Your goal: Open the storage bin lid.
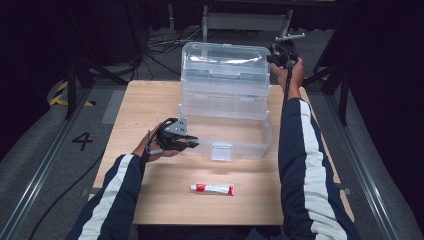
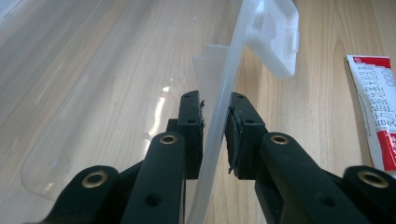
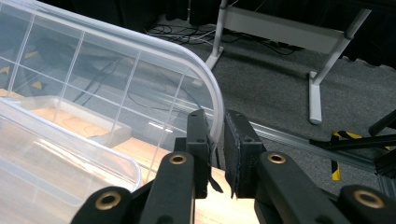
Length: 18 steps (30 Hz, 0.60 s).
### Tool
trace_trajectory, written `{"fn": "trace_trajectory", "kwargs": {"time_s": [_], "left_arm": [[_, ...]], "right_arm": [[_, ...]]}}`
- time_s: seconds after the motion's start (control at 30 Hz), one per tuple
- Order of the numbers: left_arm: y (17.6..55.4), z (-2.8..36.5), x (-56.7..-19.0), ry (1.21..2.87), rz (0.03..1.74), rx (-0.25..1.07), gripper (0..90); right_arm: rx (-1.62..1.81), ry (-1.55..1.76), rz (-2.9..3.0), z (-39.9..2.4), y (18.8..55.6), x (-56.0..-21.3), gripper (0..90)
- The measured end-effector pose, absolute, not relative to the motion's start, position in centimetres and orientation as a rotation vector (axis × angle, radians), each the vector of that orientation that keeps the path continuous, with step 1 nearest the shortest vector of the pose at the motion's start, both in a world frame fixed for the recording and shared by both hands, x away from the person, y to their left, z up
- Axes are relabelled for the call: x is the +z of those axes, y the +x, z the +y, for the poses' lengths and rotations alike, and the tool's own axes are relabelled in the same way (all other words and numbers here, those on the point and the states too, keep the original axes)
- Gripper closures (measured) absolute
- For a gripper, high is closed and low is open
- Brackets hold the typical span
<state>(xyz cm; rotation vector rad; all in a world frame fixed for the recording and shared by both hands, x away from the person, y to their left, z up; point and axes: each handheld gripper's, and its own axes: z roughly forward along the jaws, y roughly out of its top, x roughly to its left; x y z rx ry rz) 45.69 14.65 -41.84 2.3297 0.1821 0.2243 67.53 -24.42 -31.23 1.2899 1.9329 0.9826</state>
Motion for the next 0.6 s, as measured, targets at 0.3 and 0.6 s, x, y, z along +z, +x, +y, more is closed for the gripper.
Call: {"fn": "trace_trajectory", "kwargs": {"time_s": [0.3, 0.6], "left_arm": [[45.68, 14.72, -41.85, 2.325, 0.179, 0.223, 78.5], [45.6, 14.51, -41.83, 2.331, 0.166, 0.236, 80.3]], "right_arm": [[1.0, 1.307, 1.931, -25.06, 67.62, -31.29, 80.6], [0.993, 1.279, 1.925, -25.19, 66.99, -30.83, 80.4]]}}
